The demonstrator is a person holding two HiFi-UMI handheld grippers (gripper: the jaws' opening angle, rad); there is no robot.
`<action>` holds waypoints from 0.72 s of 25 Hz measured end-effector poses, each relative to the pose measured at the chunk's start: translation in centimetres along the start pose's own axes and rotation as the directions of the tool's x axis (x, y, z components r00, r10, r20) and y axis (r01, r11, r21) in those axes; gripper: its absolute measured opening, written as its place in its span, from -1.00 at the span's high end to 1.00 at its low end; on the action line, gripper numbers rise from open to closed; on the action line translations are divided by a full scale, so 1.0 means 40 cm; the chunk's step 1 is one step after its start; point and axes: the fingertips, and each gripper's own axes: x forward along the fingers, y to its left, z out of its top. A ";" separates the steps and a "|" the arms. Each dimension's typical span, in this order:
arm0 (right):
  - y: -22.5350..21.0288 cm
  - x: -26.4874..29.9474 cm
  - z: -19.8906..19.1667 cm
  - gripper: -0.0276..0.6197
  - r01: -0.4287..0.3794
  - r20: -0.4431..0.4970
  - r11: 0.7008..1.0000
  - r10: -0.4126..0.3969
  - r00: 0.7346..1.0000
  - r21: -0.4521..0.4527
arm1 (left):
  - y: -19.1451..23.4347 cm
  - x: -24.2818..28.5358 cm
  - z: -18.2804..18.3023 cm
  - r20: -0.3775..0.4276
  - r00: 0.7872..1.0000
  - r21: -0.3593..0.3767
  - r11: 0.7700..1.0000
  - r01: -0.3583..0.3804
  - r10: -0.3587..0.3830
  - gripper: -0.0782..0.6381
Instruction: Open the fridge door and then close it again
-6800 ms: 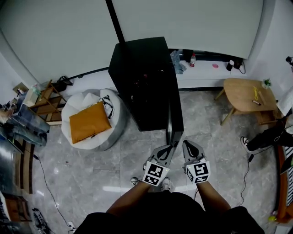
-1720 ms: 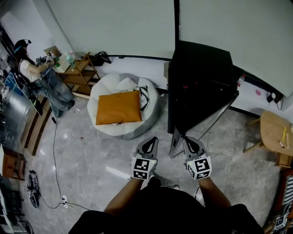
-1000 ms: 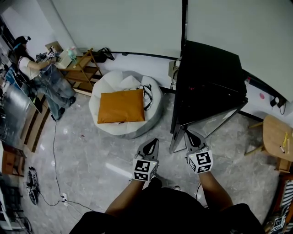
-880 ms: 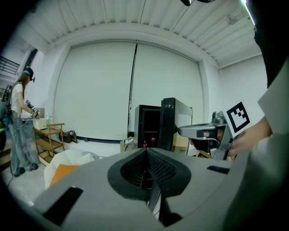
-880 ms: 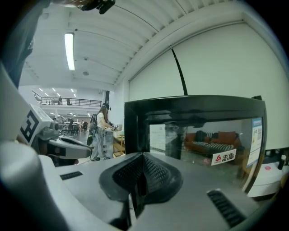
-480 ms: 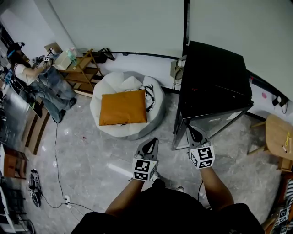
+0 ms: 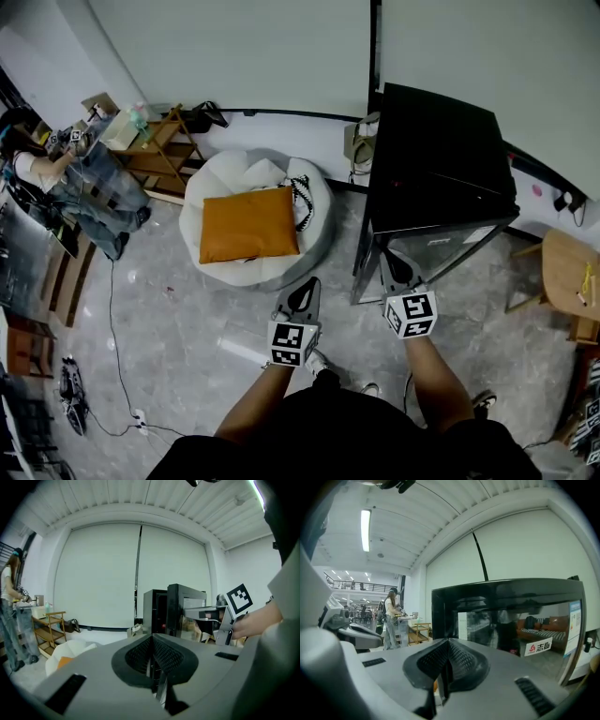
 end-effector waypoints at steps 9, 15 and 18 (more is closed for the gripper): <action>-0.015 0.032 0.002 0.87 0.020 -0.006 0.999 -0.020 1.000 -0.044 | 0.015 0.018 0.004 0.004 1.000 0.006 1.000 0.024 -0.024 0.72; -0.022 0.057 0.008 0.87 0.029 -0.017 0.993 -0.032 0.999 -0.118 | 0.042 0.022 0.003 -0.004 1.000 0.009 1.000 0.028 -0.028 0.72; -0.028 0.069 0.008 0.87 0.040 -0.020 0.992 -0.043 0.999 -0.117 | 0.055 0.026 -0.007 -0.027 0.999 0.009 0.999 0.032 -0.032 0.72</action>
